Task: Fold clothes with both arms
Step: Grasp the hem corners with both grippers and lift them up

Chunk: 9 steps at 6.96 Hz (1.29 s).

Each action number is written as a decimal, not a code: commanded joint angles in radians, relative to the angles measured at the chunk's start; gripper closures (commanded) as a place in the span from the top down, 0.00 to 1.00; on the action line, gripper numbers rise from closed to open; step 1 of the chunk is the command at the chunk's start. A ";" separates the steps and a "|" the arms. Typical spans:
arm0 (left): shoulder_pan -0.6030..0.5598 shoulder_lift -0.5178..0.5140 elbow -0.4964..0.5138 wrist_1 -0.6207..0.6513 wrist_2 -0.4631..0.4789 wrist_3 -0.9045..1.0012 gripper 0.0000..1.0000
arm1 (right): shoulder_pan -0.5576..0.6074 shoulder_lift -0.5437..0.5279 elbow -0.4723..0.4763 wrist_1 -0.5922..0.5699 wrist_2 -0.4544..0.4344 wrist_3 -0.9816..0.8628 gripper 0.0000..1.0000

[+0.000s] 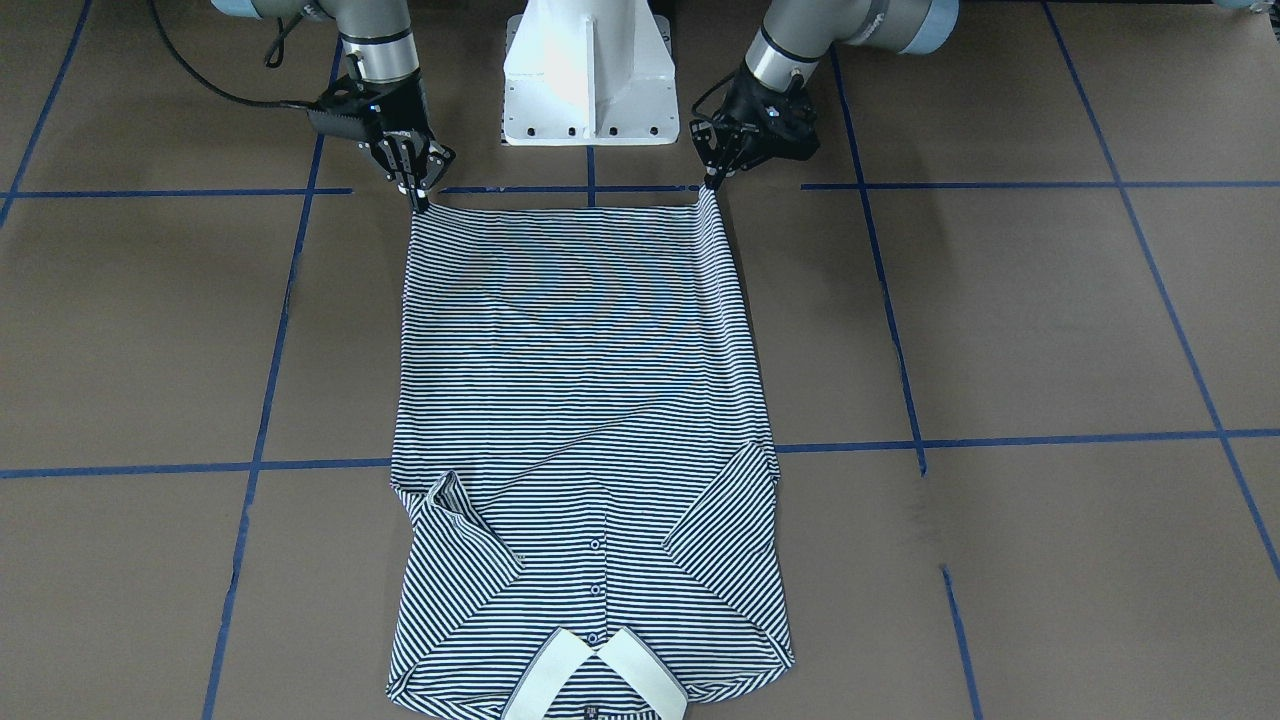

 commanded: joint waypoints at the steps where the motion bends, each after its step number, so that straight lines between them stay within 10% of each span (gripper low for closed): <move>1: -0.014 -0.146 -0.321 0.489 -0.086 -0.001 0.00 | -0.037 0.009 0.352 -0.324 0.075 0.002 0.00; 4: -0.061 -0.248 -0.298 0.625 -0.129 0.019 0.00 | 0.039 0.140 0.420 -0.507 0.176 -0.026 0.00; 9: -0.393 -0.386 0.045 0.591 -0.123 0.292 0.00 | 0.488 0.429 -0.009 -0.484 0.353 -0.324 0.00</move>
